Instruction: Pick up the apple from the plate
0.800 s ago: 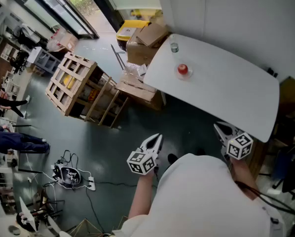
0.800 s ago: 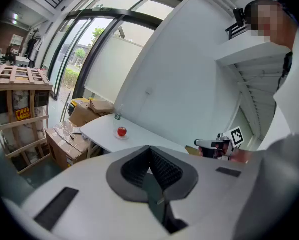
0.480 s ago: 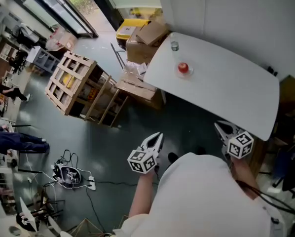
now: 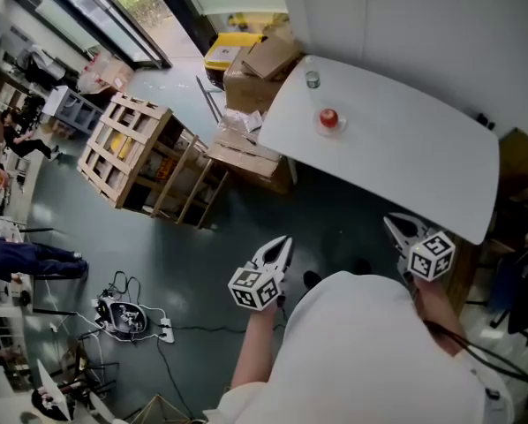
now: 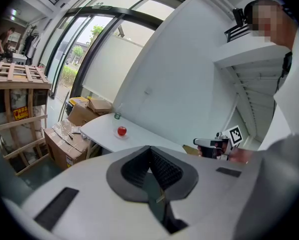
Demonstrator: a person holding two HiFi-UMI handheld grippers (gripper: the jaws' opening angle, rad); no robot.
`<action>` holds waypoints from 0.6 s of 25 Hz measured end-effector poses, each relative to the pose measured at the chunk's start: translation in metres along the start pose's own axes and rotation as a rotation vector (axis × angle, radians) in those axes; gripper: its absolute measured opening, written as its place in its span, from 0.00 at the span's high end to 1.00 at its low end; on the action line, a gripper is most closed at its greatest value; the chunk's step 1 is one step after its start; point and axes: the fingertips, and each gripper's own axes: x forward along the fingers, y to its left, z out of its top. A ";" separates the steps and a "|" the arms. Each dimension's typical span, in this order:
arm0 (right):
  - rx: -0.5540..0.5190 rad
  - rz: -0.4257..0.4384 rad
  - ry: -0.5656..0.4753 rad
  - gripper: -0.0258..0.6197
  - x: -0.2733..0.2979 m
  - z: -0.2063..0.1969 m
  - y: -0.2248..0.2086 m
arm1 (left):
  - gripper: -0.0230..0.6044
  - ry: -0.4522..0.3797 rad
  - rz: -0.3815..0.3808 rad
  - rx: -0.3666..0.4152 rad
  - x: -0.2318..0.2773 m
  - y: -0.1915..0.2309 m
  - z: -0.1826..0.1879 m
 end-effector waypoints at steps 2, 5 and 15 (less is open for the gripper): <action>0.010 -0.009 -0.001 0.90 0.000 -0.002 0.005 | 0.96 -0.001 -0.005 0.001 -0.006 0.003 0.000; 0.022 -0.023 0.003 0.90 0.003 -0.006 0.011 | 0.96 0.000 -0.012 0.001 -0.016 0.011 -0.002; 0.011 -0.064 -0.006 0.90 0.023 -0.012 0.047 | 0.96 0.018 -0.079 0.010 -0.041 0.035 -0.002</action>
